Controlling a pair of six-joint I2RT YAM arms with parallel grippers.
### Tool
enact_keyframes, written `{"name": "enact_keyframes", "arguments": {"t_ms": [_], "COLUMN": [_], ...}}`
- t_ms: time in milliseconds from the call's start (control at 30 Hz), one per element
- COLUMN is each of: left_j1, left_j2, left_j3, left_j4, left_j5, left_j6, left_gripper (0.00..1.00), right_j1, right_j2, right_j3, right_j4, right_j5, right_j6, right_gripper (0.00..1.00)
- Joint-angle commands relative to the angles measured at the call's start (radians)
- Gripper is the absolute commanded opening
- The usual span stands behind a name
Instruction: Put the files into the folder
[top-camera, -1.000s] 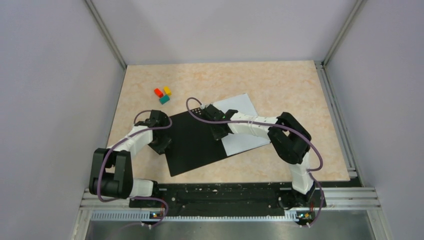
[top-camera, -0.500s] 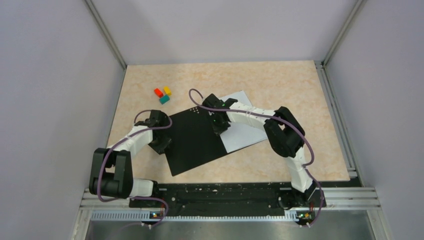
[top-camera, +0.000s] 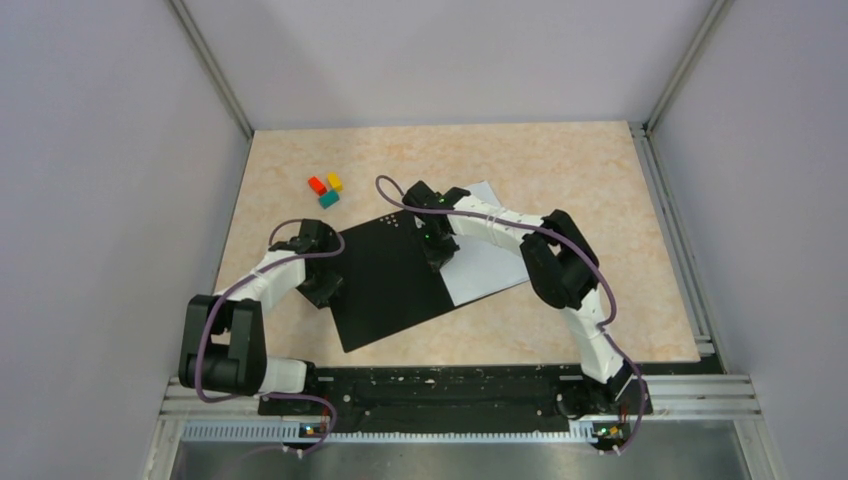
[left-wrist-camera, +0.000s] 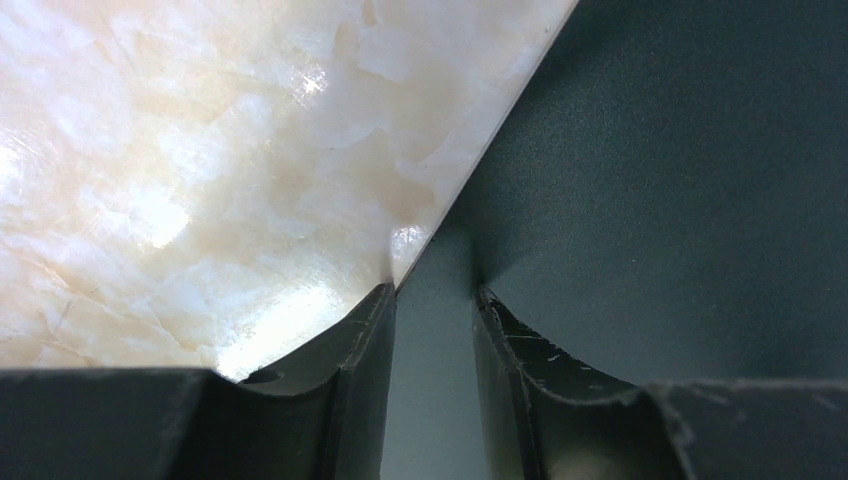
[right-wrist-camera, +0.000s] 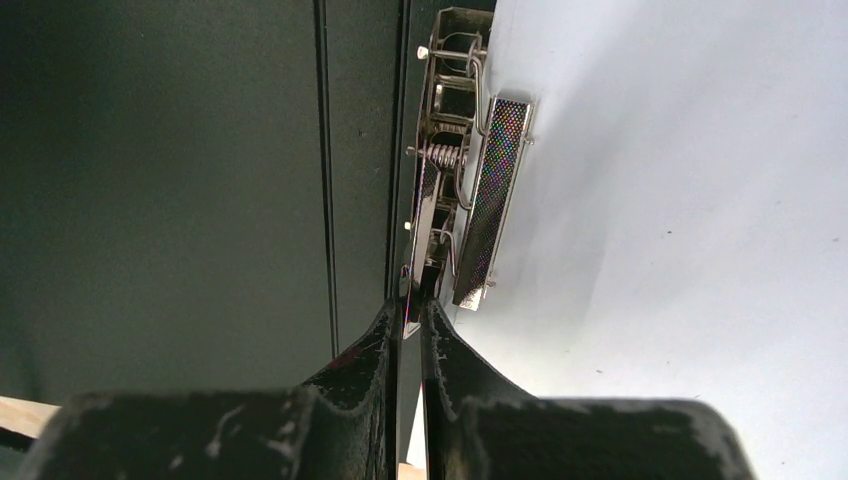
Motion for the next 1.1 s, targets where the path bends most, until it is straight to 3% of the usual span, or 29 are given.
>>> {"name": "enact_keyframes", "arguments": {"t_ms": [0,400,1067], "left_j1": [0.002,0.002,0.003], "left_j2": [0.077,0.085,0.088], "left_j3": [-0.04,-0.033,-0.031], "left_j4": [0.151,0.155,0.156], "left_j5": [0.013,0.007,0.005], "left_j6": [-0.009,-0.007,-0.008], "left_gripper": [0.39,0.39,0.39], "right_j1": [0.021,0.022,0.022], "right_j2": [0.208,0.024,-0.05], "right_j3": [-0.06,-0.061,-0.043], "right_j4": [0.022,0.09,0.054], "right_j5": [-0.074,-0.027,0.03], "right_j6": [0.008,0.016,0.013], "right_gripper": [0.0,0.0,0.0]}}
